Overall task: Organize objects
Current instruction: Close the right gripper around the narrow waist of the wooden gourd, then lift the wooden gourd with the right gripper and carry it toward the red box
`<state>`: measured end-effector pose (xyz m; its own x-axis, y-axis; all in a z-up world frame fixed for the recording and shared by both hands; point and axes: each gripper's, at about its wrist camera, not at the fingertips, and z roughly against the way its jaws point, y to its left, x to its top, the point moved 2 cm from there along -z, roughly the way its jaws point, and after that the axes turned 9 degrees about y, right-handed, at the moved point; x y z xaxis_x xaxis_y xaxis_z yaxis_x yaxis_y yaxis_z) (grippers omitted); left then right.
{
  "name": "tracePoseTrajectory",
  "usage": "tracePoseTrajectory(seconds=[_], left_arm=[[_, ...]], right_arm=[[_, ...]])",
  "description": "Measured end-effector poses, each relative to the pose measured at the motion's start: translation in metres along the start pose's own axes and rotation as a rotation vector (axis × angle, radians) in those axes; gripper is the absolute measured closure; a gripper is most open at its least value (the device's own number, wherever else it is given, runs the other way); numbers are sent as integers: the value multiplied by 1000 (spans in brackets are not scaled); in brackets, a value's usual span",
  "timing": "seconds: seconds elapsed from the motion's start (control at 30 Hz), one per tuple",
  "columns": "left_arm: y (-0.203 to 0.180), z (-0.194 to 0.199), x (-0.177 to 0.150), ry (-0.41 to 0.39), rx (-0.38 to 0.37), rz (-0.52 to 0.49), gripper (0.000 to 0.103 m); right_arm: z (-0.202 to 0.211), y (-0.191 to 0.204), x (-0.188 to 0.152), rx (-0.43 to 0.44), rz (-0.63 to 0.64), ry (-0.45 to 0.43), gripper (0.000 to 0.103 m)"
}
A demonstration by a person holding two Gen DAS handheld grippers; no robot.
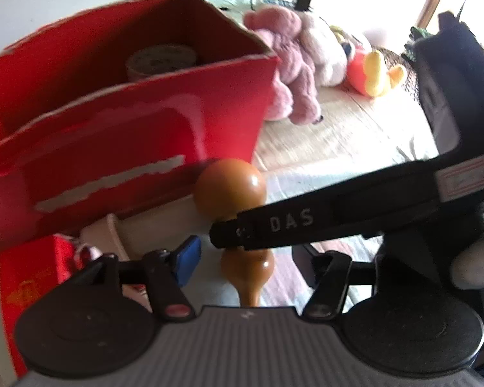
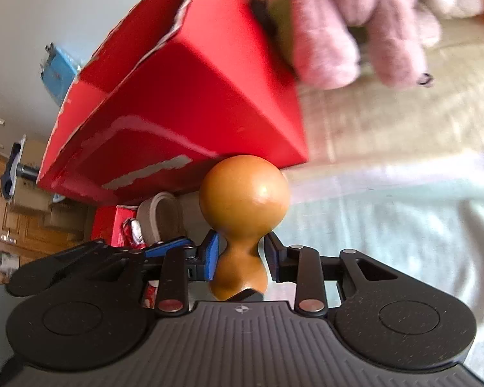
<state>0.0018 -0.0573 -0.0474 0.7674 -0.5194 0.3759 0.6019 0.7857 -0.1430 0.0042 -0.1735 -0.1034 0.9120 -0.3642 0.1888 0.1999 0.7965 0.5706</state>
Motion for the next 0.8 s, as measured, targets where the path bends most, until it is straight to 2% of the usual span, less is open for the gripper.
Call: tracePoseTrajectory(seconds=[0.1, 0.17, 0.3, 0.63, 0.8], left_arm=[[-4, -9, 4, 19, -31, 1, 44], [-6, -16, 5, 35, -22, -6, 45], [-9, -30, 5, 74, -23, -3, 53], [-23, -34, 12, 68, 27, -41, 56], [-22, -35, 15, 69, 28, -26, 56]], right_arm=[[7, -15, -1, 15, -39, -6, 66], [10, -23, -4, 37, -62, -2, 67], [15, -32, -7, 41, -67, -2, 67], [17, -26, 2, 76, -78, 25, 68], [16, -26, 4, 85, -86, 29, 69]])
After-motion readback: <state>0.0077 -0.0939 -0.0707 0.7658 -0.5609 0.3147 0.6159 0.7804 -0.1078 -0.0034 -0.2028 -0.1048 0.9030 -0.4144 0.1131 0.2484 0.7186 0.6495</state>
